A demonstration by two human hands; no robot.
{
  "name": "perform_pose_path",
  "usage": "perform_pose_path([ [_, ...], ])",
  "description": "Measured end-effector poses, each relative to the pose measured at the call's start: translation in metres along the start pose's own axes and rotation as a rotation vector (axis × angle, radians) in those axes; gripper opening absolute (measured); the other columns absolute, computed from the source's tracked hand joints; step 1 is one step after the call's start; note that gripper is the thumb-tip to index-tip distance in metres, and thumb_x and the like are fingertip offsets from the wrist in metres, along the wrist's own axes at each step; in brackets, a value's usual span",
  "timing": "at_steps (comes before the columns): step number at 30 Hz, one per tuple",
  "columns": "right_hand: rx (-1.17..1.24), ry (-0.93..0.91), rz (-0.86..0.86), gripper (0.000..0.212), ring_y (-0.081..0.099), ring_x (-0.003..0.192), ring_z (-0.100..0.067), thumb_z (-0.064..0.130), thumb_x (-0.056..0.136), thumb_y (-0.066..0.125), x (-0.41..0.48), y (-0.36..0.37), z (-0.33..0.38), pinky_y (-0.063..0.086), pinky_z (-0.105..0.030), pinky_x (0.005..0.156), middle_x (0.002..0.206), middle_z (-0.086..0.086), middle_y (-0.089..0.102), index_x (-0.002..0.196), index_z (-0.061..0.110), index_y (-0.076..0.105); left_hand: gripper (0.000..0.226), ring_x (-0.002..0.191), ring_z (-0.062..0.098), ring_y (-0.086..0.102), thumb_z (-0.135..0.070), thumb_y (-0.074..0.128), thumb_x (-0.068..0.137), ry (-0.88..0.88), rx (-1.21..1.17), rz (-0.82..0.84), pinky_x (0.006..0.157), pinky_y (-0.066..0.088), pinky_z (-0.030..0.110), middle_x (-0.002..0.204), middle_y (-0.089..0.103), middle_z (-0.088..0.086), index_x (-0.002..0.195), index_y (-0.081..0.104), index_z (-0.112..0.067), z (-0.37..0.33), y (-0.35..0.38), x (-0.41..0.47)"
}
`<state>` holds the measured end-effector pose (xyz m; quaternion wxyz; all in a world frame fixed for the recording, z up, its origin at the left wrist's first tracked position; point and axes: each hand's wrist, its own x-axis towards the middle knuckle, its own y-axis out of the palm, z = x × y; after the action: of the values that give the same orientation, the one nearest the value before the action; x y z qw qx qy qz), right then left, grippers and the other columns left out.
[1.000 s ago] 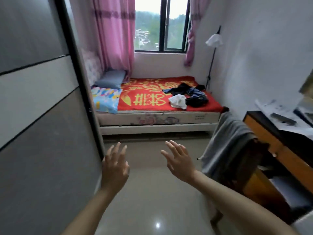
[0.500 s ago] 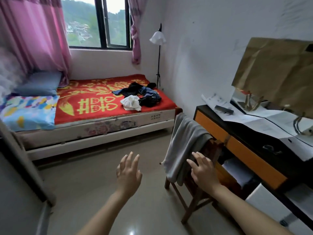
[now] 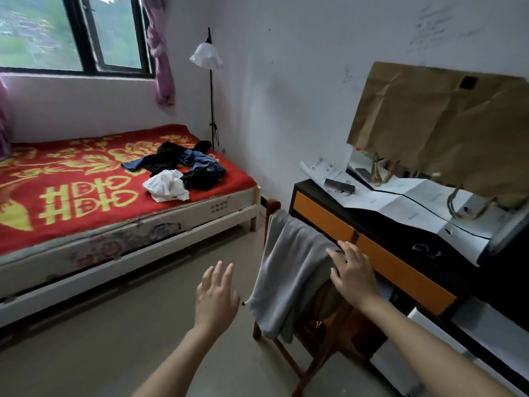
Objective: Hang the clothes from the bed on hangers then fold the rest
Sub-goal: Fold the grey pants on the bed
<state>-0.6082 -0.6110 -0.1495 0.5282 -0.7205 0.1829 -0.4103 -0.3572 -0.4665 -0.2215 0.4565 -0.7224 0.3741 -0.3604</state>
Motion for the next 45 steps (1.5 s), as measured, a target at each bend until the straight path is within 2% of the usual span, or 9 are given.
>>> perform_pose_path([
  [5, 0.108, 0.186, 0.140, 0.050, 0.026, 0.138, -0.025, 0.029, 0.094, 0.051, 0.034, 0.028, -0.053, 0.026, -0.037, 0.108, 0.148, -0.011, 0.032, 0.142, 0.019, 0.039, 0.063, 0.145, 0.022, 0.003, -0.040, 0.041, 0.096, 0.141, -0.079, 0.054, 0.115, 0.010, 0.037, 0.158, 0.009, 0.004, 0.150, 0.015, -0.021, -0.051, 0.021, 0.061],
  [11, 0.467, 0.339, 0.358, 0.063, 0.025, 0.138, -0.023, 0.042, 0.094, 0.050, 0.100, 0.068, -0.106, 0.028, -0.035, 0.108, 0.150, -0.006, 0.026, 0.147, 0.020, 0.026, 0.072, 0.145, 0.023, -0.007, -0.056, 0.036, 0.093, 0.220, -0.067, 0.141, 0.117, 0.003, 0.037, 0.159, -0.004, 0.004, 0.151, 0.004, -0.027, -0.114, 0.050, 0.150],
  [16, 0.820, 0.292, 0.807, 0.079, 0.023, 0.141, -0.024, 0.058, 0.087, 0.051, 0.139, 0.100, -0.107, 0.028, -0.039, 0.110, 0.156, -0.005, 0.019, 0.150, 0.024, 0.016, 0.096, 0.144, 0.023, -0.015, -0.071, 0.047, 0.080, 0.230, -0.064, 0.303, 0.116, -0.004, 0.041, 0.158, -0.013, 0.004, 0.150, -0.006, -0.031, -0.140, 0.068, 0.201],
  [24, 1.061, 0.268, 1.088, 0.074, 0.055, 0.102, 0.000, 0.053, 0.080, 0.064, 0.158, 0.130, -0.107, 0.049, -0.012, 0.068, 0.125, 0.008, 0.054, 0.141, 0.022, 0.037, 0.095, 0.145, 0.019, -0.009, -0.071, 0.056, 0.073, 0.561, 0.208, 0.391, 0.113, -0.010, 0.052, 0.159, 0.004, -0.004, 0.149, 0.009, -0.038, -0.113, 0.071, 0.243],
  [30, 1.064, 0.188, 0.939, 0.044, 0.067, 0.090, -0.013, 0.048, 0.075, 0.068, 0.160, 0.117, -0.102, 0.055, -0.027, 0.078, 0.097, -0.004, 0.071, 0.100, 0.013, 0.068, 0.057, 0.136, 0.017, 0.036, -0.044, 0.062, 0.085, 0.813, 0.089, 0.298, 0.115, 0.016, 0.033, 0.141, 0.048, -0.003, 0.138, 0.046, -0.029, -0.118, 0.058, 0.267],
  [36, 0.842, 0.260, 0.648, 0.025, 0.049, 0.057, -0.010, 0.020, 0.074, 0.070, 0.159, 0.094, -0.083, 0.037, -0.025, 0.054, 0.056, 0.002, 0.050, 0.056, 0.018, 0.053, 0.037, 0.120, 0.024, 0.056, -0.019, 0.066, 0.086, 0.919, -0.077, 0.259, 0.101, 0.044, 0.034, 0.124, 0.063, 0.007, 0.121, 0.064, -0.009, -0.115, 0.041, 0.258],
  [39, 0.811, 0.285, 0.561, 0.022, 0.046, 0.057, -0.010, 0.011, 0.075, 0.069, 0.171, 0.063, -0.076, 0.035, -0.023, 0.053, 0.057, 0.001, 0.049, 0.059, 0.013, 0.054, 0.028, 0.093, 0.021, 0.069, -0.010, 0.076, 0.074, 0.985, -0.171, 0.073, 0.078, 0.054, 0.028, 0.098, 0.073, 0.006, 0.101, 0.074, -0.010, -0.112, 0.021, 0.257],
  [42, 0.784, 0.229, 0.419, 0.006, 0.051, 0.066, -0.013, 0.006, 0.075, 0.070, 0.206, 0.014, -0.063, 0.038, -0.020, 0.056, 0.066, -0.002, 0.058, 0.073, 0.005, 0.065, 0.030, 0.094, 0.023, 0.068, -0.017, 0.066, 0.084, 0.805, -0.233, 0.040, 0.077, 0.053, 0.034, 0.104, 0.072, 0.005, 0.113, 0.069, -0.019, -0.105, -0.023, 0.269],
  [45, 0.748, 0.106, 0.255, 0.012, 0.054, 0.074, -0.023, 0.006, 0.076, 0.071, 0.254, -0.041, -0.040, 0.039, -0.029, 0.064, 0.077, -0.017, 0.062, 0.082, -0.003, 0.067, 0.029, 0.079, 0.031, 0.069, -0.011, 0.058, 0.074, 0.740, -0.339, -0.104, 0.070, 0.053, 0.041, 0.090, 0.072, 0.016, 0.098, 0.074, -0.006, -0.087, -0.084, 0.287],
])
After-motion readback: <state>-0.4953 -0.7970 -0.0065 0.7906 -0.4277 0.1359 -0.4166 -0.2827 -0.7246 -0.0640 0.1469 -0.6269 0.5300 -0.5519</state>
